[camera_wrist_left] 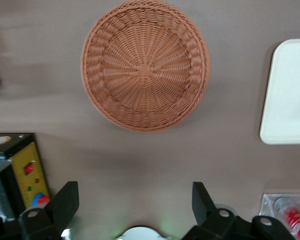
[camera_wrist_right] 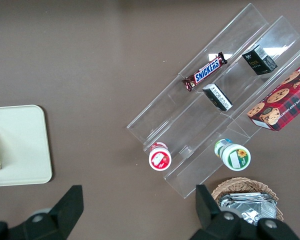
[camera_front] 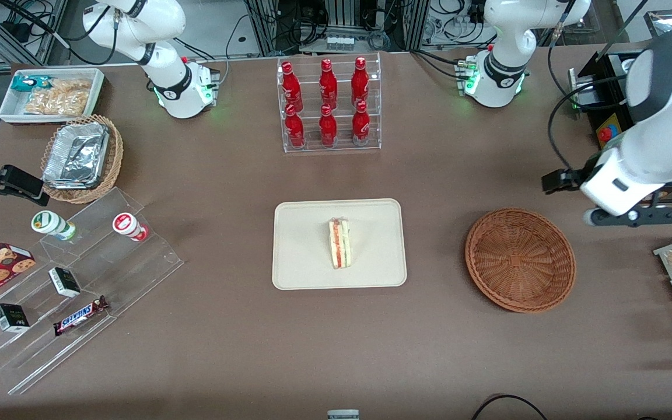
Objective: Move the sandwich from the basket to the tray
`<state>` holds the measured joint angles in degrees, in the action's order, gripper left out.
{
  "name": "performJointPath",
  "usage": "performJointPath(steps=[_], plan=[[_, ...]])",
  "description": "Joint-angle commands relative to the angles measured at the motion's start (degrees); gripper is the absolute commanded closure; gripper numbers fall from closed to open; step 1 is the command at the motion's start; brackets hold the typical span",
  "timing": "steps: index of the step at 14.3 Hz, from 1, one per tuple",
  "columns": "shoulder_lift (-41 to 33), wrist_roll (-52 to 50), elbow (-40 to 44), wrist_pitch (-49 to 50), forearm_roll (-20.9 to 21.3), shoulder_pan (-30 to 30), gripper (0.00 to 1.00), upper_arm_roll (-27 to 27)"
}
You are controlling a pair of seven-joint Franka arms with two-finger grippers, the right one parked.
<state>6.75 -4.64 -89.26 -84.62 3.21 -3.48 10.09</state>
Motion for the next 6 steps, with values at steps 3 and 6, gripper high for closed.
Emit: performJointPath(steps=[3, 6], plan=[[-5.87, 7.62, -1.45, 0.33, -0.75, -6.97, 0.00, 1.52], [-6.57, 7.63, -1.27, 0.24, -4.97, -6.01, 0.00, -2.26]])
